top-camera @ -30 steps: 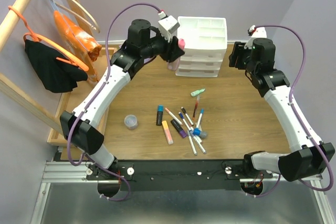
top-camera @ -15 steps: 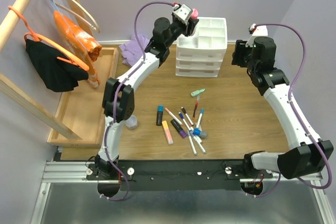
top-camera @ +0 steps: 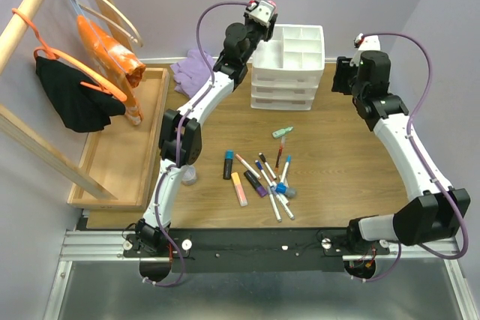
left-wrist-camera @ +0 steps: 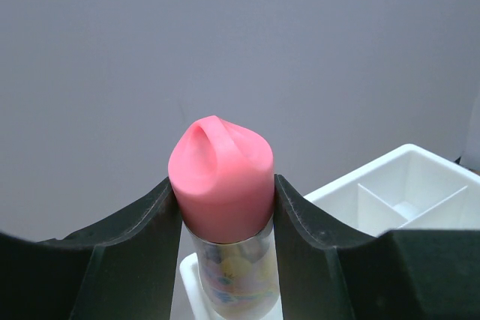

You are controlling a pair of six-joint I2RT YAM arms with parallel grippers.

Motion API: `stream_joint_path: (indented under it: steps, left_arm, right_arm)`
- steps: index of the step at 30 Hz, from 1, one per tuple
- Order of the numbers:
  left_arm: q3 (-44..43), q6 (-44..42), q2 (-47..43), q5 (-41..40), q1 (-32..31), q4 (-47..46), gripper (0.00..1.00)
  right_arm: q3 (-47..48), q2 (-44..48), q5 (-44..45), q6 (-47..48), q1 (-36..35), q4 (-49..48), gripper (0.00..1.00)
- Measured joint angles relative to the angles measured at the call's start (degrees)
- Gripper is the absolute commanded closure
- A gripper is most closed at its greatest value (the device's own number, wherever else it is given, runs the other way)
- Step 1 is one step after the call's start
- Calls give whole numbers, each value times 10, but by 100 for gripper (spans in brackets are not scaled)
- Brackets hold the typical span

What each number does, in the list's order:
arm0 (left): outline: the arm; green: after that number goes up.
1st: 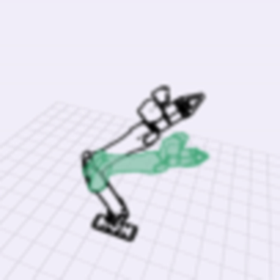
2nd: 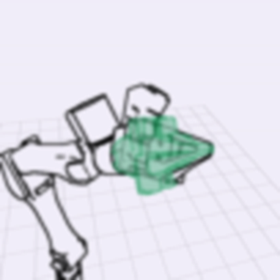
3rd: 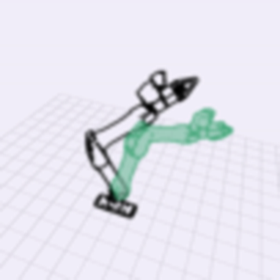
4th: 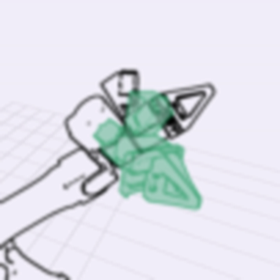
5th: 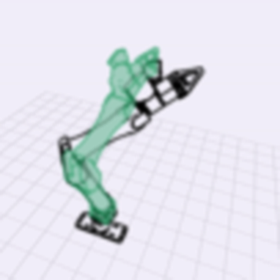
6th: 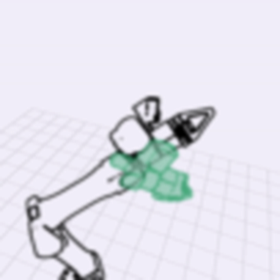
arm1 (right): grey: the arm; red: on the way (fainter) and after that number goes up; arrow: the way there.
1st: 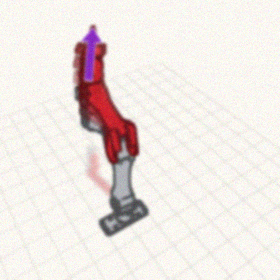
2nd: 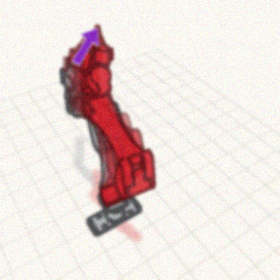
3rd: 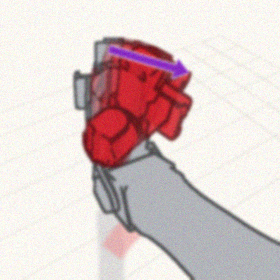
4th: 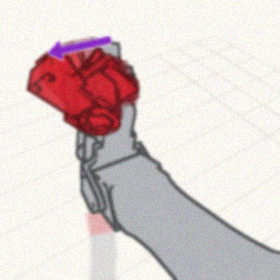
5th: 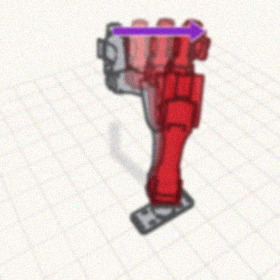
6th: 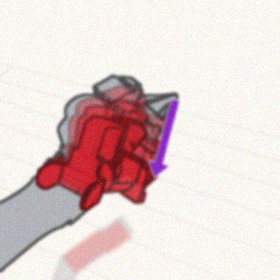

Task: Sort the stationery into containers
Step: Place the stationery in the storage box, then pick up the stationery from the center of the board.

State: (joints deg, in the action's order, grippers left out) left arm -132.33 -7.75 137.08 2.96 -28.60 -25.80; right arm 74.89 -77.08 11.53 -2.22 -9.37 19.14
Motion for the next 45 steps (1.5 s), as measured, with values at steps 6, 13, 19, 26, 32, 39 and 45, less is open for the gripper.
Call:
stream_joint_path:
  steps: [6, 13, 19, 26, 32, 39, 45]
  left_arm:
    - [0, -6, 0, -17, 5, 21, 100]
    - [7, -7, 1, -24, 4, 22, 81]
    - [41, -7, 1, -37, 3, 21, 65]
    - [62, -9, 1, -54, 1, 1, 38]
    - [79, -14, -9, -61, 0, -11, 23]
    - [94, -13, -70, -61, -9, -7, 12]
    - [196, -45, -212, -85, -28, 7, 10]
  right_arm:
    - [0, -21, -1, -1, 1, -3, 34]
    - [0, -35, -5, -2, 1, -6, 34]
    - [0, -35, -5, -3, 1, -7, 34]
    - [0, -35, -7, -3, 1, -7, 33]
    - [0, -33, -8, -3, 1, -7, 33]
    - [-1, -22, -14, -6, 1, -7, 33]
    - [-12, 4, -17, -7, 1, -12, 33]
